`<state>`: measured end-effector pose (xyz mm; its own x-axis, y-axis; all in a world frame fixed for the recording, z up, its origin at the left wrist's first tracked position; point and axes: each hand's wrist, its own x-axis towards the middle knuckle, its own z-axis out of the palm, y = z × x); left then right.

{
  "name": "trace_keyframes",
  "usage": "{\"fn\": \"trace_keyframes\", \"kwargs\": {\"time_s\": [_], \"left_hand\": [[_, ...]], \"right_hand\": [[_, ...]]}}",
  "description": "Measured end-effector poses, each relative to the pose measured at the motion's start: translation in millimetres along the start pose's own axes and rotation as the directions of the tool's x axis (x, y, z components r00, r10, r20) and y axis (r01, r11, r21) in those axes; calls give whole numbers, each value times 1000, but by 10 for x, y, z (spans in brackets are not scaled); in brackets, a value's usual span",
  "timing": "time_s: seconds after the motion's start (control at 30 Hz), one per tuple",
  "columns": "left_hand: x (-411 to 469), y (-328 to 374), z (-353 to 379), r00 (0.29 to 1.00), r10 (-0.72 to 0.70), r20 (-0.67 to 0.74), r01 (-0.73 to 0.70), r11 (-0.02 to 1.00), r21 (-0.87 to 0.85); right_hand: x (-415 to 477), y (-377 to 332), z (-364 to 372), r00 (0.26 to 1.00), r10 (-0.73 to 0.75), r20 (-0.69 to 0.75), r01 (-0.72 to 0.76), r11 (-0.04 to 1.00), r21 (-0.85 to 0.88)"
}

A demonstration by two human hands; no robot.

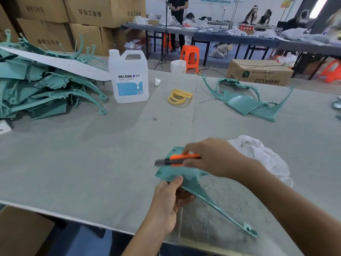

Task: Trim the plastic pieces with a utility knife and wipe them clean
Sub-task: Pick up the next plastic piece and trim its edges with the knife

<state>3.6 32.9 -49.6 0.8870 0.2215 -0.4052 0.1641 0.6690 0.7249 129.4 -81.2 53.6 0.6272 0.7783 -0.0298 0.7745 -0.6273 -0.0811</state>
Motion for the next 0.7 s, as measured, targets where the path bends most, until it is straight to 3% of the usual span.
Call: {"fn": "trace_keyframes", "kwargs": {"time_s": [0.1,0.23,0.3,0.47,0.7], "left_hand": [[-10,3,-8,1000,-2,21,1,1000,18],[-65,1,-22,998,-1,70,-4,998,67],[-91,9,-44,996,-5,91,0,999,53],[-46,69,-53,997,-2,72,5,999,-42],[36,246,-84,999,-45,-28,39,984,-171]], "right_hand": [[21,9,82,994,12,106,-20,997,72],[202,401,87,968,241,-70,-251,940,-230],[209,596,111,949,298,-104,-314,923,-222],[-33,749,279,914,380,-146,-329,900,286],[-505,418,665,920,340,-195,-135,741,658]]}}
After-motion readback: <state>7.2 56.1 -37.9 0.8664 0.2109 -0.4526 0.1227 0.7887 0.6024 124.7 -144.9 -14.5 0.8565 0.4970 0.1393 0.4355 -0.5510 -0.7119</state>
